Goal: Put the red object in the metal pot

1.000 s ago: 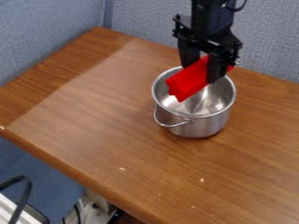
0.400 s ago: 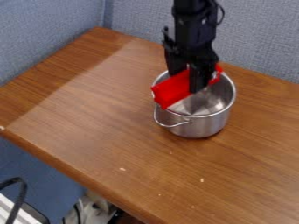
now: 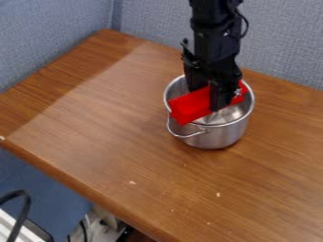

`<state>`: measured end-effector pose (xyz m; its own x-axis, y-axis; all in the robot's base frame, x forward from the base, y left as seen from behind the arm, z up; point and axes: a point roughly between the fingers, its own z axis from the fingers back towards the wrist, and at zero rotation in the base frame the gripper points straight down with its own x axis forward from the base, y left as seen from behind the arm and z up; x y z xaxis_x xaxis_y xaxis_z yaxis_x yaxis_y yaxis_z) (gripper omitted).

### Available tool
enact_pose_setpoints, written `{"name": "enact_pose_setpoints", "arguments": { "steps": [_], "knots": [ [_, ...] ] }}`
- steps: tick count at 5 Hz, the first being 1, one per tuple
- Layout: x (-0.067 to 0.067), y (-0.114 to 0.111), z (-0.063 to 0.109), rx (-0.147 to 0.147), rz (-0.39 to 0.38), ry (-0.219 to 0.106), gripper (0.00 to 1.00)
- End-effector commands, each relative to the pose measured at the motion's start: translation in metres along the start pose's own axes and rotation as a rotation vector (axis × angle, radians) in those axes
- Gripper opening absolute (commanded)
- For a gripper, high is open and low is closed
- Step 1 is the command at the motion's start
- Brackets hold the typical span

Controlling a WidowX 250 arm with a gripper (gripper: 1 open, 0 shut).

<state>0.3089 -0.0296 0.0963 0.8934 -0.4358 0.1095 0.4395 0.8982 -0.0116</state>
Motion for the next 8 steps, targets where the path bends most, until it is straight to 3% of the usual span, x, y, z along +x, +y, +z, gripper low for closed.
{"name": "enact_pose_setpoints", "arguments": {
  "steps": [1,3,6,8],
  "knots": [
    [0.005,0.002,0.022,0.014,-0.018,-0.056,0.00],
    [-0.006,0.011,0.034,0.023,0.053,-0.050,0.00],
    [-0.003,-0.011,0.023,0.031,0.061,-0.044,0.00],
    [0.002,-0.010,0.023,0.037,0.111,-0.034,0.00]
  ]
}}
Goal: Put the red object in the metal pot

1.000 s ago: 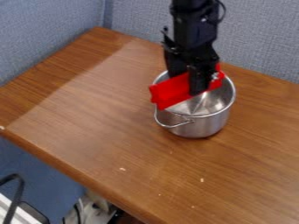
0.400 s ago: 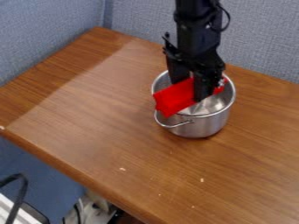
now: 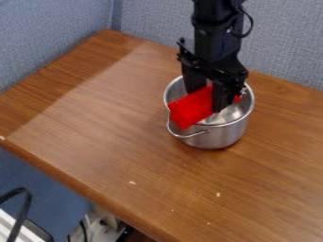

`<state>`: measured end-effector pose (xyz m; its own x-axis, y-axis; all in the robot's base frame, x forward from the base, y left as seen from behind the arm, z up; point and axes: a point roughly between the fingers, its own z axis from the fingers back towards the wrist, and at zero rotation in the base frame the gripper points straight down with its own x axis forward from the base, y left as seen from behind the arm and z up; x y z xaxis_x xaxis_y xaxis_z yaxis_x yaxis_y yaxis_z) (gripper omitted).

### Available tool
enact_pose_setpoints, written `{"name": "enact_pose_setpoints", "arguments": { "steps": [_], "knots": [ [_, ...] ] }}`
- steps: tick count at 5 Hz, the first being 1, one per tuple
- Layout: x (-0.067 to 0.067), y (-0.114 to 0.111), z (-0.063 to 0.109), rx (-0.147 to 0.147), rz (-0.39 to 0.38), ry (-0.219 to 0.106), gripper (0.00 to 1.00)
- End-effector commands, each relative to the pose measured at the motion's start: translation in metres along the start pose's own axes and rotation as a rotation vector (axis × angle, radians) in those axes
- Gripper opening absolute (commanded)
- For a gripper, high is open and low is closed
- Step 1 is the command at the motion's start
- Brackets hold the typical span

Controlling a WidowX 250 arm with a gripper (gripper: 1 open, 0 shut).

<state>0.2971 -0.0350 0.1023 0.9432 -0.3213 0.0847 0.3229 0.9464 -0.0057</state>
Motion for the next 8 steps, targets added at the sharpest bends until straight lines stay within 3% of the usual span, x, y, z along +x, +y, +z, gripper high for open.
{"name": "enact_pose_setpoints", "arguments": {
  "steps": [1,2,5,7,8],
  "knots": [
    [0.018,0.006,0.020,0.020,0.034,-0.055,0.00],
    [0.027,0.013,0.023,0.025,0.080,-0.052,0.00],
    [0.031,0.017,0.025,0.003,-0.111,-0.035,0.00],
    [0.039,0.020,0.011,-0.013,-0.260,-0.033,0.00],
    [0.037,0.012,0.006,-0.011,-0.246,-0.027,0.00]
  ]
}}
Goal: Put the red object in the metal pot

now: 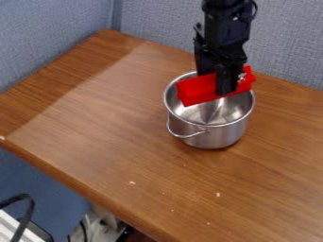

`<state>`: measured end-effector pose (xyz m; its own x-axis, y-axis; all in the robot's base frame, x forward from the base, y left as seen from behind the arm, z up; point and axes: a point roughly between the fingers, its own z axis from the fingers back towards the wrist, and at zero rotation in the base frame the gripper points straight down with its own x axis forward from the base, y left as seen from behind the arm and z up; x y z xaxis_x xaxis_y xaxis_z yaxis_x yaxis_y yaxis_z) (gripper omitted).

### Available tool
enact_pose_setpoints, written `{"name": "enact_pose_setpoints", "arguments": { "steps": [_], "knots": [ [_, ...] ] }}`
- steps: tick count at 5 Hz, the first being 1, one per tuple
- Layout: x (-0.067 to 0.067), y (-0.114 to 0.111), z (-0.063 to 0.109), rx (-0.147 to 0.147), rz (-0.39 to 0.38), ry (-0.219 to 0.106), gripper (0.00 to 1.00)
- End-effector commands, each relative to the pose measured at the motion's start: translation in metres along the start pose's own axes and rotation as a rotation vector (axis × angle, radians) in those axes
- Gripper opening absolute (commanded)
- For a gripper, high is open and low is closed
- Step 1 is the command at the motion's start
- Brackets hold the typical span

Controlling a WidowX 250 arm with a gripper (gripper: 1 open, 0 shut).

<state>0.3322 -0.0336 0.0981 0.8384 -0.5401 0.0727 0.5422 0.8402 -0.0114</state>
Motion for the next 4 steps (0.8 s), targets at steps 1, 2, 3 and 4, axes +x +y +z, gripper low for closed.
{"name": "enact_pose_setpoints", "arguments": {
  "steps": [1,2,3,4],
  "knots": [
    [0.004,-0.009,0.007,0.016,0.009,-0.033,0.00],
    [-0.004,-0.002,-0.004,0.013,0.036,-0.031,0.00],
    [-0.012,0.005,-0.015,0.011,0.067,-0.030,1.00],
    [-0.015,0.001,-0.017,0.016,0.106,-0.031,1.00]
  ]
}}
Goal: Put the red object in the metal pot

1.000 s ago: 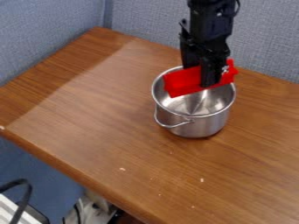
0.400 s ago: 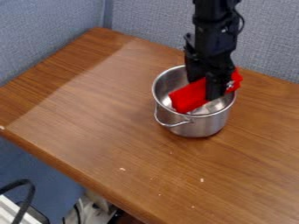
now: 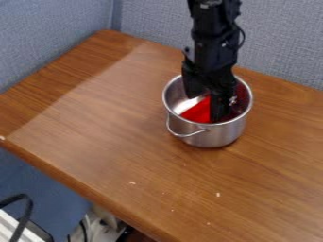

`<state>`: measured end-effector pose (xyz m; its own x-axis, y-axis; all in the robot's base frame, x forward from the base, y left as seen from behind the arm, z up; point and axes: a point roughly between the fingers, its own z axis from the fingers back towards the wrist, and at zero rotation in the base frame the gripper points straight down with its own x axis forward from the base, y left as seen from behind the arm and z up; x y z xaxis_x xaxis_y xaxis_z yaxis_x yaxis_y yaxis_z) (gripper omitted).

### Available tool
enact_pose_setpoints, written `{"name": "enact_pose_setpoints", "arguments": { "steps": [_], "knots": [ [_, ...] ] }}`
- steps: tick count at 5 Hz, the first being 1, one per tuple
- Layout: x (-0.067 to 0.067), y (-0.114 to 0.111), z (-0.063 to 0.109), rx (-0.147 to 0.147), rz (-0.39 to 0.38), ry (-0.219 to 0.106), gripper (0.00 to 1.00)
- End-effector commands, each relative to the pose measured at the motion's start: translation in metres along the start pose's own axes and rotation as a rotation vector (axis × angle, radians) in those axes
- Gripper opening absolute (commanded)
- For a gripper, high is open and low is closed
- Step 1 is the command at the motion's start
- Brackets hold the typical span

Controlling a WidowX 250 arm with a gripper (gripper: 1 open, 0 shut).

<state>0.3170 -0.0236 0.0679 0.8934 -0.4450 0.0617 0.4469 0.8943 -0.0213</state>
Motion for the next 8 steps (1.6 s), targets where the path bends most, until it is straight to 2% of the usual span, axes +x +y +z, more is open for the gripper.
{"name": "enact_pose_setpoints", "arguments": {
  "steps": [1,2,4,5,6,7,8],
  "knots": [
    [0.002,-0.004,0.009,0.020,0.035,-0.038,1.00],
    [-0.001,-0.008,0.007,0.027,0.073,-0.037,1.00],
    [0.005,-0.012,0.003,0.024,-0.039,-0.040,1.00],
    [0.011,-0.010,-0.001,0.030,-0.008,-0.043,0.00],
    [0.016,-0.007,-0.006,0.035,0.022,-0.048,0.00],
    [0.011,-0.007,-0.002,0.036,-0.029,-0.049,1.00],
    [0.005,-0.006,0.003,0.038,-0.076,-0.052,0.00]
  ]
}}
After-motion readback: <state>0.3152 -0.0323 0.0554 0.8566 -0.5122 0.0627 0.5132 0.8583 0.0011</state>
